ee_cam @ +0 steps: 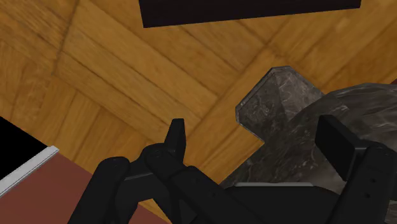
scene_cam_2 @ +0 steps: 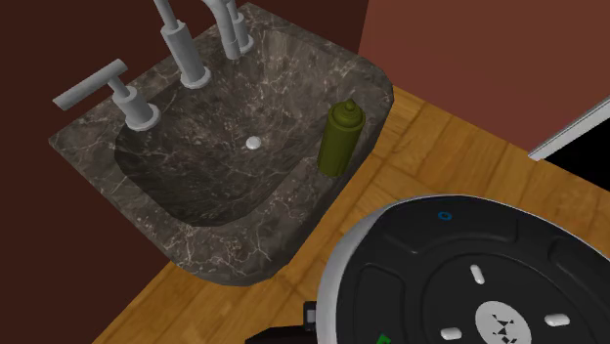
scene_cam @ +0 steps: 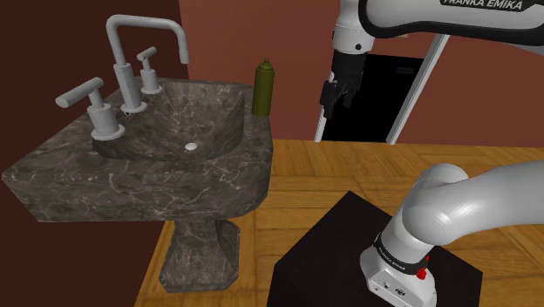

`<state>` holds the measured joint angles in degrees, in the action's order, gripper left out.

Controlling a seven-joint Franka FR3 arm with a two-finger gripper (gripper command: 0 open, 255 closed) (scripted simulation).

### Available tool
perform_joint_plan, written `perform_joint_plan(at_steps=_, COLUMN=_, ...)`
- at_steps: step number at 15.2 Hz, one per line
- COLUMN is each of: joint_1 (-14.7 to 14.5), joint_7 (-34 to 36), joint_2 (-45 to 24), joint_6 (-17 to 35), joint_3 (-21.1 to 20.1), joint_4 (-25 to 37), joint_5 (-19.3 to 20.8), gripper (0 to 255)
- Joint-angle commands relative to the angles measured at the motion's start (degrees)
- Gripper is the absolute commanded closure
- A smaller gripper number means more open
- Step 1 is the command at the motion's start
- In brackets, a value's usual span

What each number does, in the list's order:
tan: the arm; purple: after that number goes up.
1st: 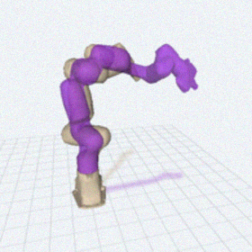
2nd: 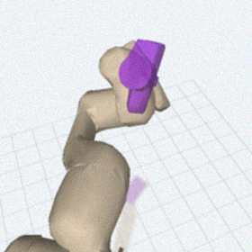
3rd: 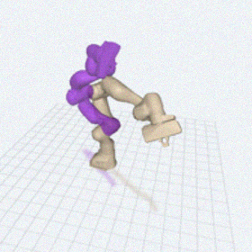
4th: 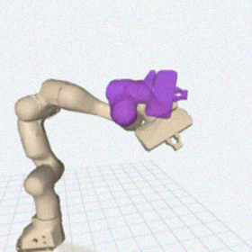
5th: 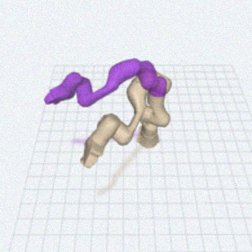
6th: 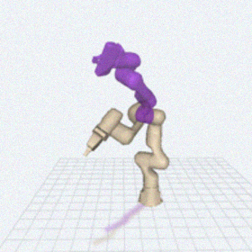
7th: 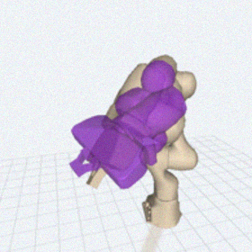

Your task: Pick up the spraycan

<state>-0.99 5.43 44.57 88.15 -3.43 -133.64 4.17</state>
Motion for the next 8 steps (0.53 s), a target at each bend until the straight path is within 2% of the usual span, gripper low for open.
perform_joint_plan(at_steps=1, joint_1=0.0, joint_7=0.0, joint_2=0.0, joint_6=0.0, joint_3=0.0, joint_4=0.0, joint_5=0.0, gripper=0)
perform_joint_plan(at_steps=8, joint_1=-2.3, joint_7=-13.0, joint_2=-12.0, joint_6=8.0, joint_3=7.7, joint_4=9.0, joint_5=-1.9, gripper=0)
